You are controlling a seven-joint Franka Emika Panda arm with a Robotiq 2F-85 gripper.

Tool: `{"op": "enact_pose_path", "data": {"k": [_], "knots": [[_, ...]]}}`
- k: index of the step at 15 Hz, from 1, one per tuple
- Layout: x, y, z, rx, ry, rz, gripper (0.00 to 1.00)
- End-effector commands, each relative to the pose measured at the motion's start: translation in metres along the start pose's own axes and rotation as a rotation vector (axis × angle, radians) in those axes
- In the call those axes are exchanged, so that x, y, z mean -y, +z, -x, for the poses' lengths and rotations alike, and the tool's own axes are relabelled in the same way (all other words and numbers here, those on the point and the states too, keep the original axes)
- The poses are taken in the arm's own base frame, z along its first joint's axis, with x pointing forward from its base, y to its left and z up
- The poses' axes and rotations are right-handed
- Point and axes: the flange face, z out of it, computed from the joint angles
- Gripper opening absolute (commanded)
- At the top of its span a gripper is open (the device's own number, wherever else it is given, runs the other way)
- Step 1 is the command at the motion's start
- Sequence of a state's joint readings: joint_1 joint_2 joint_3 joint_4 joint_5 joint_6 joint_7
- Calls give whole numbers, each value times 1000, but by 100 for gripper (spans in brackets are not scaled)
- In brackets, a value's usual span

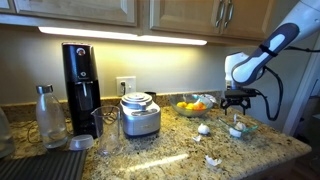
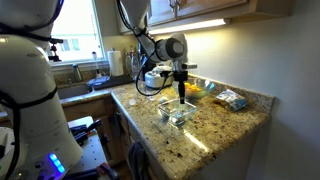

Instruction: Remove all the garlic from the glass bowl and put them on the counter

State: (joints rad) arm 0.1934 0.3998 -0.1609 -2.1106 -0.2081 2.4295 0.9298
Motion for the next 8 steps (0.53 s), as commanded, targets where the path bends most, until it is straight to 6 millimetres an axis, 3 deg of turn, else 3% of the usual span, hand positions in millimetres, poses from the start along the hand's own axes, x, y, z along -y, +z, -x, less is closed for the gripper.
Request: {"op": "enact_pose_path", "data": {"k": [1, 2, 3, 8], "knots": [[-14, 14, 2, 58, 108, 21, 100], [-17, 10, 3, 44, 110, -8, 100], [-6, 13, -1, 34, 62, 15, 100], [-8, 17, -4, 45, 90, 10, 100]]}}
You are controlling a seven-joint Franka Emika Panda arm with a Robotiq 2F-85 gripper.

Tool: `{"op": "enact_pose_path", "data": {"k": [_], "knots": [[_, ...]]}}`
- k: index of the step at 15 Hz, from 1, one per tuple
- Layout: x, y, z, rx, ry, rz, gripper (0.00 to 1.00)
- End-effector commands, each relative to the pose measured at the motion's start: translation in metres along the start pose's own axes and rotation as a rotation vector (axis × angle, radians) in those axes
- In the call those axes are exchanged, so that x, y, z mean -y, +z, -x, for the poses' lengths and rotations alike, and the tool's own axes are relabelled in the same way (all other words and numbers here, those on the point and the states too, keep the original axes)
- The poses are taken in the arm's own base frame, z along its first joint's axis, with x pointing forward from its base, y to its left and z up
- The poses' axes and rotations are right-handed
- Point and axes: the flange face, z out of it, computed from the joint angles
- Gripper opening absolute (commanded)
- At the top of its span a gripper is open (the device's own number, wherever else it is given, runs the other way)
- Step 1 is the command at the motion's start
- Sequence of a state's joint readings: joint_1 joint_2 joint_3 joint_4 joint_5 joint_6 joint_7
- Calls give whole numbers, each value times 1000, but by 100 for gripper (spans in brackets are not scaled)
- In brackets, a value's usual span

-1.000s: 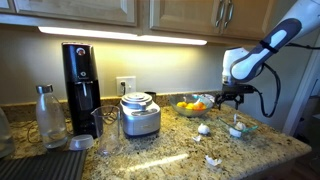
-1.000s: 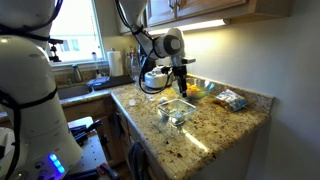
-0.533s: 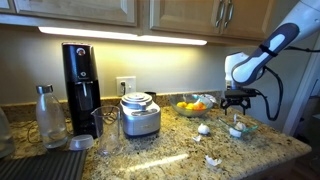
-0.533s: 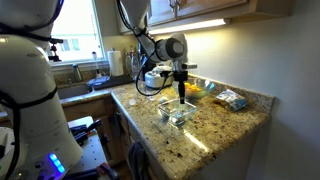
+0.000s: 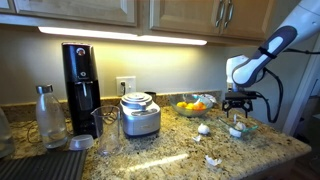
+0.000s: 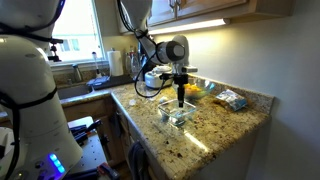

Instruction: Remove all the garlic from the glass bowl and put them on the counter

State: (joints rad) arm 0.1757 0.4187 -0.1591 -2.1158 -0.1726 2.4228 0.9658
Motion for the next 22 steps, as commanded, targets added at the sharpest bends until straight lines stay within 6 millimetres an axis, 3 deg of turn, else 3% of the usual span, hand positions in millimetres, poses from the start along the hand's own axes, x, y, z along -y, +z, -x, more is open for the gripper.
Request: {"op": "enact_pose_path", "data": {"k": [1, 15, 22], "knots": [[0, 3, -4, 10, 37, 3, 100], [-16, 26, -13, 142, 282, 30, 100], [-18, 40, -18, 99, 446, 28, 100]]}}
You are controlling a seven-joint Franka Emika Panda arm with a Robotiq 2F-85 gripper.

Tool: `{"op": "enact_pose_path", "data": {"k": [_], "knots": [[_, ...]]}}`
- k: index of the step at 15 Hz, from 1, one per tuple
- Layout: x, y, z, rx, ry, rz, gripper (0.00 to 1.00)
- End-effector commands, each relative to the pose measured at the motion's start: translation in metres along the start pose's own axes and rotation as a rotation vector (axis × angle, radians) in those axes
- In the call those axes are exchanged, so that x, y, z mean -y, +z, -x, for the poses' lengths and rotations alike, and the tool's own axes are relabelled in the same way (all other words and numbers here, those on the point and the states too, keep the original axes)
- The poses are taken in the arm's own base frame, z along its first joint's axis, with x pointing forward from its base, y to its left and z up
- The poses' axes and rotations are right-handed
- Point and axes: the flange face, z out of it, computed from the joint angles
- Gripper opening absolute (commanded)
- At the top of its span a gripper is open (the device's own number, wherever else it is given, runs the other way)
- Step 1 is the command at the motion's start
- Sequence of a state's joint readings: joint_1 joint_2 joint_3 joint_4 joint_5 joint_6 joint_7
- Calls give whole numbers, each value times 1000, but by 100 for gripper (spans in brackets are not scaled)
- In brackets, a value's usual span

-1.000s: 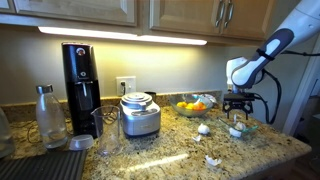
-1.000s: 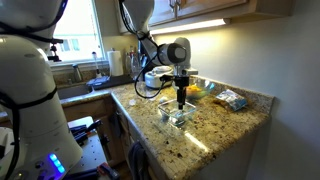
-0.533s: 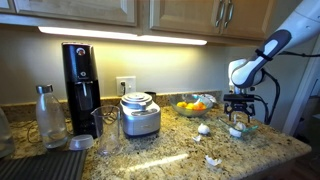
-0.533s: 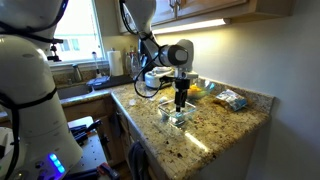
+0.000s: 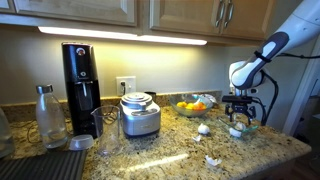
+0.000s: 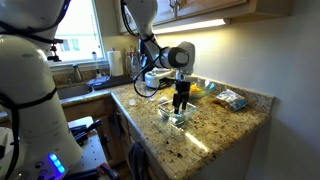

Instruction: Remove all the garlic from the glass bowl and put them on the counter

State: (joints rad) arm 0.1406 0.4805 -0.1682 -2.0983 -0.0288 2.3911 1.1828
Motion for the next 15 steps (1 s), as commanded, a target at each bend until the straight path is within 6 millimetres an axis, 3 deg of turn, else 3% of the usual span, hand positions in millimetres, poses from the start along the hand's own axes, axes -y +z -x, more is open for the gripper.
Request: {"op": "enact_pose_path", "data": {"k": [1, 5, 6, 8, 11, 13, 15], "knots": [[0, 6, -8, -20, 105, -4, 100], [-1, 11, -12, -23, 161, 3, 97], [0, 11, -13, -21, 166, 3, 78], [0, 11, -13, -21, 177, 3, 70], [1, 9, -15, -20, 185, 0, 48], [1, 10, -15, -19, 189, 6, 44], [1, 10, -15, -19, 193, 8, 50]]}}
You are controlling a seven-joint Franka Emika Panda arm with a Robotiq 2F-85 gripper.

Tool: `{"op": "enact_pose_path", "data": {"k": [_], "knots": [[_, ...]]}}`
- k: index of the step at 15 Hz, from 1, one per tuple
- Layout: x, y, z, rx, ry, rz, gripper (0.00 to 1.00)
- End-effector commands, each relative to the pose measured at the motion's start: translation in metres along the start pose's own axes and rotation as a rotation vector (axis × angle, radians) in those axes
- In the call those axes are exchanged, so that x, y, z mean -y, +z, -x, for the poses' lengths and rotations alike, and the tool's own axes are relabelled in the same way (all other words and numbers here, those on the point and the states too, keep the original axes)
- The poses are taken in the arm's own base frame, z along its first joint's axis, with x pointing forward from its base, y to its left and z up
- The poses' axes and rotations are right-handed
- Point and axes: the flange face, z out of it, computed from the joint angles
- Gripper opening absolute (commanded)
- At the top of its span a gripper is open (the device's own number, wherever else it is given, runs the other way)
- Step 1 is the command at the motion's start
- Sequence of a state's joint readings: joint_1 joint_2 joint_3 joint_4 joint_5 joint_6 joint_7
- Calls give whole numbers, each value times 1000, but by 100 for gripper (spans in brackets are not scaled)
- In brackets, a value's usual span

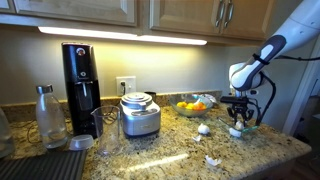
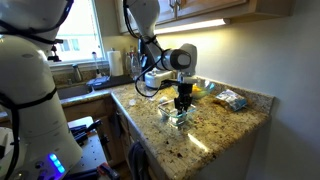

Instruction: Remove all the garlic from the glass bowl and put them on the counter

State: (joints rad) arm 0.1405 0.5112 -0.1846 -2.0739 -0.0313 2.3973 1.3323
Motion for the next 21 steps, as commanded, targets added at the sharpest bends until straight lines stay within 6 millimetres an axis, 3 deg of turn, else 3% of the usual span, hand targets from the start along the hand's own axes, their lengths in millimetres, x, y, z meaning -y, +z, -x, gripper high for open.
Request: {"op": "enact_pose_path", "data": {"k": [1, 2, 4, 6, 14, 21], "knots": [[-1, 3, -5, -9, 34, 4, 52], [-1, 3, -5, -8, 36, 5, 50], [-1, 3, -4, -6, 32, 8, 32], [-2, -5, -4, -5, 17, -7, 20], [-10, -48, 9, -39, -72, -74, 17], [-5, -100, 55, -135, -271, -126, 17]]}}
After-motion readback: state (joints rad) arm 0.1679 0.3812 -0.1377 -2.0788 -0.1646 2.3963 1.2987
